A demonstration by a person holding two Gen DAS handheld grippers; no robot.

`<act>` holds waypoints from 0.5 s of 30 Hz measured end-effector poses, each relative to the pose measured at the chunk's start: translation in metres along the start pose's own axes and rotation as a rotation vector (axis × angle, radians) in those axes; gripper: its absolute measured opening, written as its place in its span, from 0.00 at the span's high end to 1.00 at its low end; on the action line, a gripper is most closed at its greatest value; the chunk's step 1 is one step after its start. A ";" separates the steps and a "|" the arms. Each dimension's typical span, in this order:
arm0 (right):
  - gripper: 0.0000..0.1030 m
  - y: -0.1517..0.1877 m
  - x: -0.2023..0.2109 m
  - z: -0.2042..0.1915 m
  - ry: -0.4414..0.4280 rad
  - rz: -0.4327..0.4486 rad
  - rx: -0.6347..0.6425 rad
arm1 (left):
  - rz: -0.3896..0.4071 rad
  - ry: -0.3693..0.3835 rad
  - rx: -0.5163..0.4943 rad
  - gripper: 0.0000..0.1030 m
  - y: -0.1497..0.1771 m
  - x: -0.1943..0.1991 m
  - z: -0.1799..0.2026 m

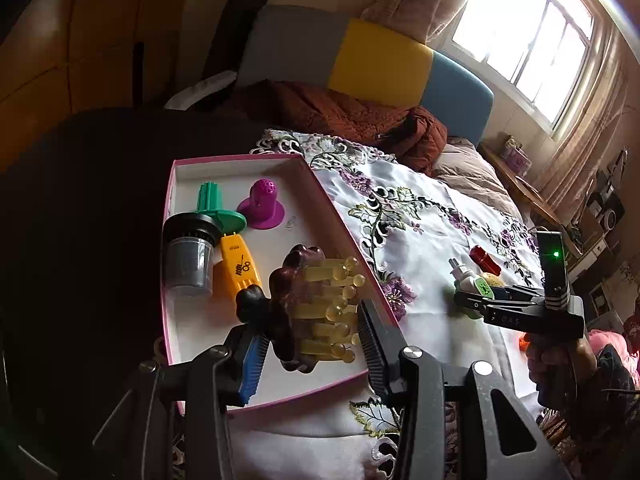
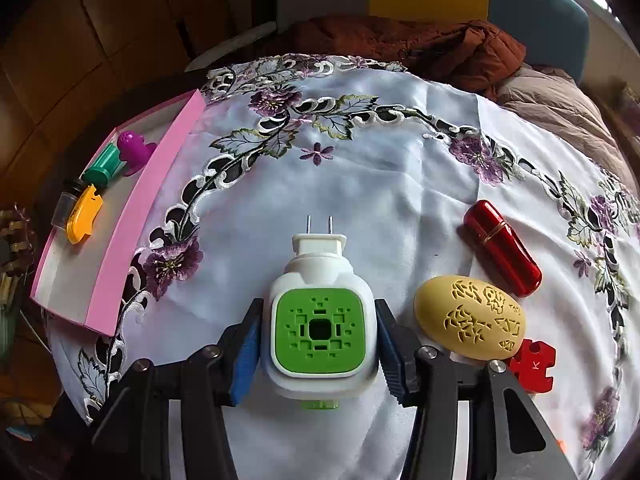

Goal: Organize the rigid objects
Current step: 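Carry the massager into the tray with the left tool and open it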

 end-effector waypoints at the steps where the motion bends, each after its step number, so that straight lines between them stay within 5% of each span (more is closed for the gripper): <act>1: 0.49 0.000 0.000 0.000 0.002 0.002 0.003 | -0.002 0.001 0.004 0.58 0.000 0.000 0.000; 15: 0.49 -0.003 0.000 -0.001 0.010 0.007 0.016 | -0.063 -0.032 -0.060 0.58 -0.046 -0.074 -0.003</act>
Point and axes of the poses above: each gripper's, at about its wrist camera, not at the fingertips, and x roughly against the way its jaws point, z to its right, y to its underside, the point moved 3 cm from there along -x, roughly the way its jaws point, and after that the axes turned 13 degrees about y, right-handed, at the moved point
